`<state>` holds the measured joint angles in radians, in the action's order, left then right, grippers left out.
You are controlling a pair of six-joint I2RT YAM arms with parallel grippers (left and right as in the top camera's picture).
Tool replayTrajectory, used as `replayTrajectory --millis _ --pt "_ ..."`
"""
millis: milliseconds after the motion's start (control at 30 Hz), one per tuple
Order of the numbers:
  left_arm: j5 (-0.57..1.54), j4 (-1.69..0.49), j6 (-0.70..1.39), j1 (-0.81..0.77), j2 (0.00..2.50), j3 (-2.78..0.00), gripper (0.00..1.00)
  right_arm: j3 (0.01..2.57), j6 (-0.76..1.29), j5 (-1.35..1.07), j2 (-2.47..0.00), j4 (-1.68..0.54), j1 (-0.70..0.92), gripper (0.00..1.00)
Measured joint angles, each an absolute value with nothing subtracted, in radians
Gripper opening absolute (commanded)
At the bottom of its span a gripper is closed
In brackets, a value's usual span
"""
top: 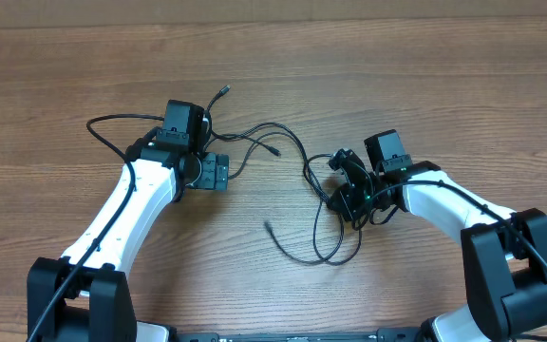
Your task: Untangle cables
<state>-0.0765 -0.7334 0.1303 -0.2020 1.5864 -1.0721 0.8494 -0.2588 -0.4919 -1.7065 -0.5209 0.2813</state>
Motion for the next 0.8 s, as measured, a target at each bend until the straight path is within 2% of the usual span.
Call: replayTrajectory --millis 167,467,800 --pt "-0.076 -0.733 0.130 -0.202 1.586 -1.072 1.00 0.970 -0.240 -0.505 -1.705 -0.740 0.281 0.04" --pt "-0.076 -0.733 0.130 -0.202 1.586 -1.072 0.99 1.407 -0.234 -0.521 -1.665 -1.130 0.281 0.04" --pt "-0.076 -0.733 0.130 -0.202 1.586 -1.072 1.00 1.879 -0.233 -0.528 -1.590 -1.211 0.281 0.04"
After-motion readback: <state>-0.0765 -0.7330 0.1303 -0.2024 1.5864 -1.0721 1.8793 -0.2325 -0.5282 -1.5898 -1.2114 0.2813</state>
